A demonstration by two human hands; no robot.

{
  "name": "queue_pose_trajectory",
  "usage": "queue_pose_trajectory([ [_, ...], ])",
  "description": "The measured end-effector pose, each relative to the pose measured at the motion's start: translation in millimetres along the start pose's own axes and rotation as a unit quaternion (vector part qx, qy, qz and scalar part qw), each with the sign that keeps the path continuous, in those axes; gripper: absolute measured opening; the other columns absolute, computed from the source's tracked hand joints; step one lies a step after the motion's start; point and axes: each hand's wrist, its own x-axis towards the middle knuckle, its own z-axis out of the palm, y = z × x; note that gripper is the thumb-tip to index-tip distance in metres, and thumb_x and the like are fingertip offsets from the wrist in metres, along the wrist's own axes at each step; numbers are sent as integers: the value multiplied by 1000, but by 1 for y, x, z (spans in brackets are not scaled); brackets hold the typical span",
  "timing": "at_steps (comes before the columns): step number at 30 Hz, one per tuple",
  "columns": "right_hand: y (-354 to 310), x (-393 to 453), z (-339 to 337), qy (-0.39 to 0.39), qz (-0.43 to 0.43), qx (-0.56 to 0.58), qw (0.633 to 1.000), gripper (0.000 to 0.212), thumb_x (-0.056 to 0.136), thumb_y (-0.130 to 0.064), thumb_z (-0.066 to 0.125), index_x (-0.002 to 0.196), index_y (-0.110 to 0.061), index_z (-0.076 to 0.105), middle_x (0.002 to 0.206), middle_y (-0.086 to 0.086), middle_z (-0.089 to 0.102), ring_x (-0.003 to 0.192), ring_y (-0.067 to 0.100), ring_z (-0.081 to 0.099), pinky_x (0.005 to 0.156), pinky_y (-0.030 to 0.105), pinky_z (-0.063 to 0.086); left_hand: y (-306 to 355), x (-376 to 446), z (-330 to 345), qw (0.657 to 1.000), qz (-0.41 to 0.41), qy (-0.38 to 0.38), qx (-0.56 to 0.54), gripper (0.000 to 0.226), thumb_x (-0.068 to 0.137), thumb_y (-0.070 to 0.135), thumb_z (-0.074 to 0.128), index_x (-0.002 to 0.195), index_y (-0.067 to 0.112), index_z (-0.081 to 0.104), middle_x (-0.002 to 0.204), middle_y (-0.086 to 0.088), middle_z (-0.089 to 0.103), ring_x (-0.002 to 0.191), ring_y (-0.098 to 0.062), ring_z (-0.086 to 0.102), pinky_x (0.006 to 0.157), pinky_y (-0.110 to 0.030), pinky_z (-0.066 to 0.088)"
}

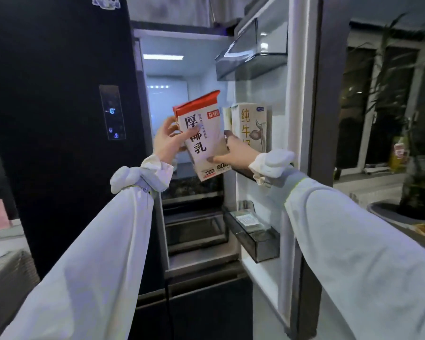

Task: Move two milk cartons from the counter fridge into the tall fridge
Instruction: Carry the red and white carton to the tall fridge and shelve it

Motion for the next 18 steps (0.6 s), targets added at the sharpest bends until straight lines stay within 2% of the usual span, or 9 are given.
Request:
queue_pose_trajectory([
  [2, 1, 19, -6, 47, 1, -22, 999, 89, 77, -33, 79, 143, -3, 27, 141, 16, 45, 130, 28, 47, 108, 36, 39, 8, 20, 12, 1000, 17, 4, -11, 38, 79, 25, 85, 105, 13, 59, 98, 3, 72, 75, 1, 72, 61, -23, 58],
  [4, 5, 37, -12, 90, 21, -33, 995, 104, 68, -41, 83, 145, -6, 23, 138, 15, 45, 127, 27, 48, 105, 39, 42, 15, 36, 22, 999, 28, 4, -37, 37, 76, 25, 87, 97, 18, 57, 101, -4, 72, 80, -4, 73, 67, -34, 63],
  [6, 6, 49, -19, 137, 32, -49, 989, 111, 60, -46, 84, 144, -10, 22, 135, 14, 45, 123, 29, 50, 101, 41, 47, 19, 47, 34, 996, 30, 3, -79, 44, 71, 25, 88, 98, 16, 54, 108, -14, 72, 89, -15, 75, 71, -44, 64],
  [9, 6, 55, -30, 187, 26, -50, 981, 118, 52, -44, 88, 142, -12, 18, 135, 14, 38, 126, 32, 44, 103, 47, 44, 24, 57, 49, 993, 29, 21, -113, 48, 70, 26, 87, 102, 12, 54, 117, -20, 70, 100, -26, 74, 71, -45, 64],
  [12, 11, 58, -34, 201, 29, -60, 977, 122, 47, -45, 90, 141, -16, 17, 135, 13, 37, 128, 32, 43, 103, 50, 44, 25, 65, 55, 992, 25, 19, -119, 41, 75, 24, 87, 103, 16, 58, 118, -17, 71, 99, -23, 74, 71, -43, 64],
  [15, 10, 60, -35, 212, 36, -74, 974, 119, 47, -43, 91, 139, -15, 20, 133, 11, 39, 126, 30, 44, 101, 50, 45, 25, 70, 55, 993, 28, 13, -115, 42, 72, 26, 87, 103, 17, 60, 114, -14, 73, 97, -21, 74, 68, -42, 64],
  [18, 8, 61, -38, 215, 35, -72, 973, 117, 45, -43, 90, 136, -14, 22, 132, 11, 42, 125, 29, 45, 100, 50, 47, 28, 71, 57, 993, 30, 15, -117, 45, 70, 28, 88, 103, 16, 59, 112, -12, 74, 93, -18, 74, 62, -36, 62],
])
